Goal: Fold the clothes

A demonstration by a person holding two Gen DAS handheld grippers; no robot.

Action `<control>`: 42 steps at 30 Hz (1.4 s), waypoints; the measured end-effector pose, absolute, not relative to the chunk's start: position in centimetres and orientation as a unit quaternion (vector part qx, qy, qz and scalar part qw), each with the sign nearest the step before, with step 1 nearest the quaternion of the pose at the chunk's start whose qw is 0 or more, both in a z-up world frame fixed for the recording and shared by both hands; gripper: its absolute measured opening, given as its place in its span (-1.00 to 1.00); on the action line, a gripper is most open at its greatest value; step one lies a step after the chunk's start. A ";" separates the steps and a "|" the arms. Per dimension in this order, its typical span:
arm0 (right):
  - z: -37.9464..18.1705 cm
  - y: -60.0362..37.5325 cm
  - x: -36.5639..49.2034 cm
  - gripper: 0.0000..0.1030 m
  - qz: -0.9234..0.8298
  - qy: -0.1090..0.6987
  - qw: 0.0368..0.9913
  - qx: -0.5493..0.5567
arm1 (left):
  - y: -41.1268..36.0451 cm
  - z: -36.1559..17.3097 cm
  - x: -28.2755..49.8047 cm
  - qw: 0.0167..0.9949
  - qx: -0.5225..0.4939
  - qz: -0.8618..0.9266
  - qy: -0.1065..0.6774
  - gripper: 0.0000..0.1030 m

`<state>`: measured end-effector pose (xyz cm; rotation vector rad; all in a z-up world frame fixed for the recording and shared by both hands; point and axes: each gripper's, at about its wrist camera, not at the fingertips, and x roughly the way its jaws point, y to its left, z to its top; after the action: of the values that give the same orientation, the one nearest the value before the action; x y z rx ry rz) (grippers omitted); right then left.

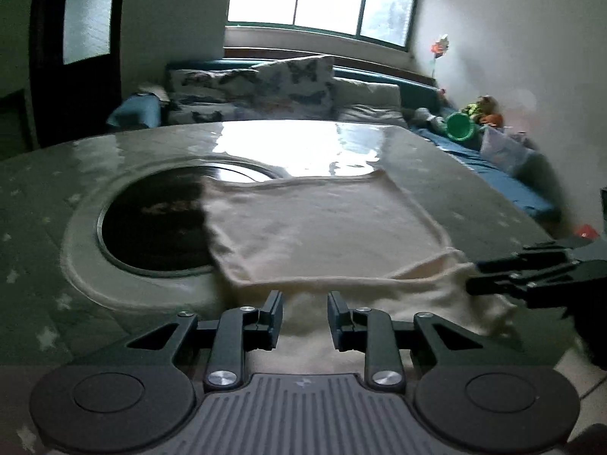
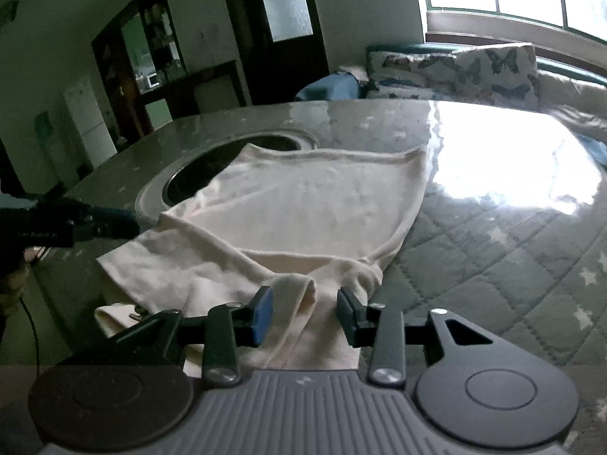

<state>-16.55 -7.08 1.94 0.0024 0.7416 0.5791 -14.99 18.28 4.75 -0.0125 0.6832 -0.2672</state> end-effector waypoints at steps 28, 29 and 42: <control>3.9 -5.4 -16.6 -0.65 0.265 0.308 0.911 -0.068 | 18.6 4.1 -13.5 0.938 0.025 -0.117 0.326 -0.45; 4.0 -5.2 -16.8 -0.64 0.276 0.308 0.908 -0.068 | 18.2 4.3 -13.9 0.937 0.024 -0.130 0.325 -0.45; 2.4 -5.0 -19.8 -0.39 0.302 0.326 0.890 -0.104 | 18.6 1.9 -17.3 0.924 0.041 -0.137 0.355 -0.36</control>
<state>-19.80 -5.01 2.38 -0.2155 0.6761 0.6277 -17.31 18.59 1.92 0.0838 0.7282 -0.2805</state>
